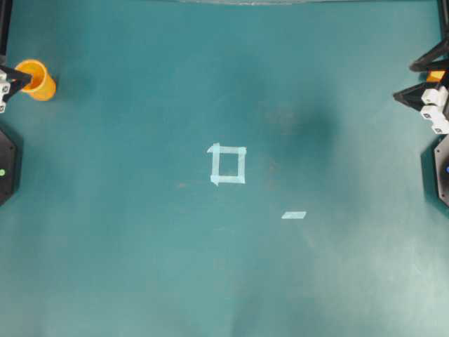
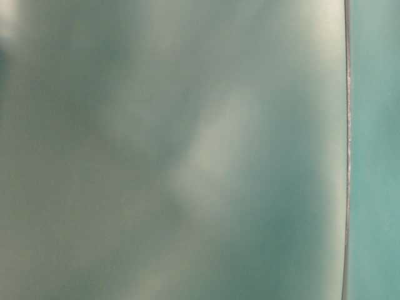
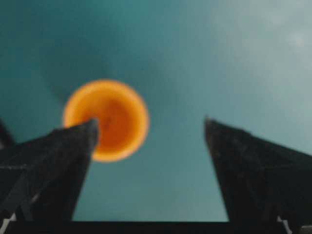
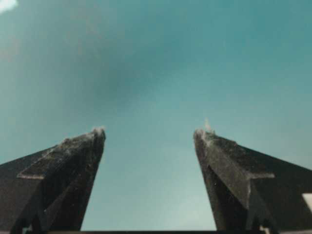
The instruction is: Hold the block with right arm and the cup with left arm, then put the block into the cup.
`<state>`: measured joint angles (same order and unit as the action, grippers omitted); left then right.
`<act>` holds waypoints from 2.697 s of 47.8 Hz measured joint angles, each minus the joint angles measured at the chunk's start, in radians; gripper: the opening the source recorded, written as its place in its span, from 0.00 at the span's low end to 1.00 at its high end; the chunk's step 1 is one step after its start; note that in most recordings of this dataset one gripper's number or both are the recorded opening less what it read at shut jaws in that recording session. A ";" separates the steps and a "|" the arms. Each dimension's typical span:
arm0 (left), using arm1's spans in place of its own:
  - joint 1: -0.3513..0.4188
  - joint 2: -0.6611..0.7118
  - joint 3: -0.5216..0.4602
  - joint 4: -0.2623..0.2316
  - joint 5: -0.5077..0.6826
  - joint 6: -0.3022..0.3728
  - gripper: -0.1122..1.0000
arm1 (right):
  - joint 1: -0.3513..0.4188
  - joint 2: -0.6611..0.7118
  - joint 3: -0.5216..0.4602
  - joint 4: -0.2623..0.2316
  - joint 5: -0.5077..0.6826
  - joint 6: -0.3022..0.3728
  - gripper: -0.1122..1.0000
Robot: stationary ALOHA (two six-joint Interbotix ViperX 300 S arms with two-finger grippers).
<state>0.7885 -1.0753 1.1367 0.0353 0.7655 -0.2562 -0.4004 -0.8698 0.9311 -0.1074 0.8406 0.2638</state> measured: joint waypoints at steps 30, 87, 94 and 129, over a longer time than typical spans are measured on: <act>0.058 0.301 -0.003 -0.005 -0.020 -0.089 0.83 | -0.109 0.201 -0.005 -0.146 0.190 0.337 0.72; 0.058 0.252 -0.037 -0.003 -0.002 -0.155 0.83 | -0.120 0.344 -0.052 -0.192 0.072 0.594 0.72; 0.058 0.290 -0.028 -0.002 -0.044 -0.156 0.83 | -0.120 0.344 -0.052 -0.192 0.055 0.594 0.72; 0.060 0.239 -0.040 0.002 0.138 -0.227 0.83 | -0.120 0.344 -0.052 -0.184 0.054 0.594 0.72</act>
<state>0.8483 -0.8360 1.0968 0.0368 0.9035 -0.4832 -0.5200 -0.5262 0.8790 -0.2915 0.8943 0.8575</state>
